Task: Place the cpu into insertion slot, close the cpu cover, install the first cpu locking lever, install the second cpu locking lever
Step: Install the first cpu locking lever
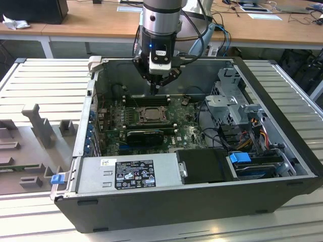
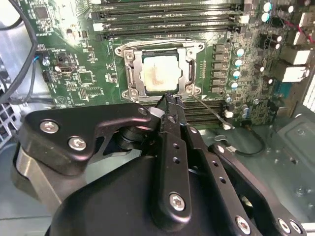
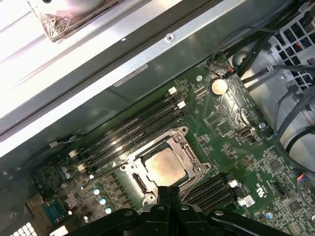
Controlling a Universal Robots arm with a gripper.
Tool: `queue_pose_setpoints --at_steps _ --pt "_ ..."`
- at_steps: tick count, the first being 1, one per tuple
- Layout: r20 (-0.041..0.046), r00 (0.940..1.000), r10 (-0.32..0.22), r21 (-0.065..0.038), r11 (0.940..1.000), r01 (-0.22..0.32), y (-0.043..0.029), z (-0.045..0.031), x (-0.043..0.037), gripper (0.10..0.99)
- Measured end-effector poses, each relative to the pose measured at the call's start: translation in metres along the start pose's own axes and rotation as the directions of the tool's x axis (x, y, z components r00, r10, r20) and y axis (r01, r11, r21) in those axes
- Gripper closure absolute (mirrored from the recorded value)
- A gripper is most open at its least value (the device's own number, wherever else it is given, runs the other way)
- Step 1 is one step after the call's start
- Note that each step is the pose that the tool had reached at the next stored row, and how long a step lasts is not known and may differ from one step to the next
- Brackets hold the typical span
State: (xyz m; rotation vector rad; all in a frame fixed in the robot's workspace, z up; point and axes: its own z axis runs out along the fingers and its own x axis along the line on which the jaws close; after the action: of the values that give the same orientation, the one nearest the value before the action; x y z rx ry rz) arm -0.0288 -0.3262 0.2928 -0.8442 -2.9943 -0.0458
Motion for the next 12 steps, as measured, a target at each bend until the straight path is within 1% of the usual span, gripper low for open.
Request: queue_pose_setpoints --at_steps 1,3,5,12 --pt "-0.0008 0.9993 -0.038 0.001 0.9993 0.038 0.0 0.0 0.0 0.98" --pt "-0.0016 0.9969 -0.079 0.003 0.9969 0.079 0.0 0.0 0.0 0.98" --pt "-0.0028 0.9923 -0.124 0.004 0.9923 0.124 0.0 0.0 0.0 0.98" --pt "-0.0043 0.9832 -0.183 0.006 0.9831 0.183 0.0 0.0 0.0 0.98"
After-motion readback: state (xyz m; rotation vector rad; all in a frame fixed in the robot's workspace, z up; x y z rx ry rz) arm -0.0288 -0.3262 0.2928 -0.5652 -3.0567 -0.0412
